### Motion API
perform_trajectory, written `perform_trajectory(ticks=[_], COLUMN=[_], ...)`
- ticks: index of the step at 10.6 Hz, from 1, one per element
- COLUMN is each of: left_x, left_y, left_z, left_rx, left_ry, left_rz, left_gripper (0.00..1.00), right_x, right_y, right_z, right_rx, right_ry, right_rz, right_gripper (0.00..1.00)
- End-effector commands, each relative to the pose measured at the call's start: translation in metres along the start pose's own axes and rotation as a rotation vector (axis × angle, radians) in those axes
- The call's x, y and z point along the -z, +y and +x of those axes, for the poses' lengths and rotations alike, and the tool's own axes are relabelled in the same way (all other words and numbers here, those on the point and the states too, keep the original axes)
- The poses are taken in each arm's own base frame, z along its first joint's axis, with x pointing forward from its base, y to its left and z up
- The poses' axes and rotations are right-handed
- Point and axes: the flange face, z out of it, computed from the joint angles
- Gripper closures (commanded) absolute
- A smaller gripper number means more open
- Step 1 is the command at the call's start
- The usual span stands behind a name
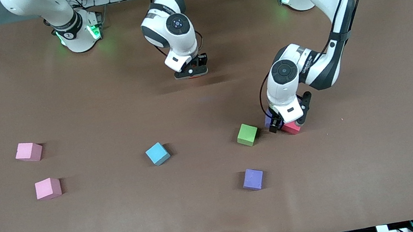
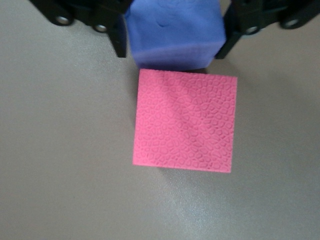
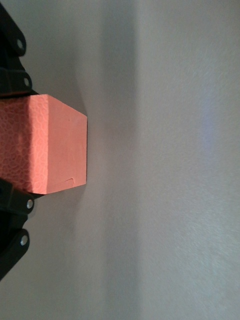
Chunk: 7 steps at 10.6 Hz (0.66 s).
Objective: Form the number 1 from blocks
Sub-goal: 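Carry the orange and purple blocks to table center with both grippers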
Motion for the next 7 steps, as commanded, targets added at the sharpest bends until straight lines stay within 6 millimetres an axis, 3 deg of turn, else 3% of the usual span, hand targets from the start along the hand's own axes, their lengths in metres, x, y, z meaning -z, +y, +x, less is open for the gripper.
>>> perform_trajectory(ticks=[1, 2, 3, 4, 6, 7], left_x=[0.006, 0.015, 0.035, 0.058, 0.095, 0.11], left_y=[0.004, 0.006, 0.01, 0.013, 0.013, 0.017], left_z=[0.001, 0.002, 0.004, -0.007, -0.049, -0.075], left_rx=[-0.01, -0.013, -0.041, -0.109, -0.276, -0.326], left_ry=[0.017, 0.019, 0.026, 0.028, 0.023, 0.013], left_rz=[-0.022, -0.034, -0.059, -0.069, -0.014, 0.004], left_gripper=[1.0, 1.0, 1.0, 1.0, 1.0, 1.0], right_x=[-0.002, 0.0, 0.025, 0.055, 0.127, 0.153], right_y=[-0.002, -0.003, -0.002, 0.003, 0.023, 0.042], right_z=[-0.002, -0.002, 0.01, 0.029, 0.085, 0.118], right_rx=[-0.046, -0.055, -0.055, -0.047, -0.043, -0.039], right_ry=[-0.003, -0.005, 0.008, -0.005, -0.025, -0.025], right_rz=[0.008, 0.004, 0.017, 0.005, 0.009, 0.021], right_gripper=[0.01, 0.0, 0.0, 0.0, 0.0, 0.0])
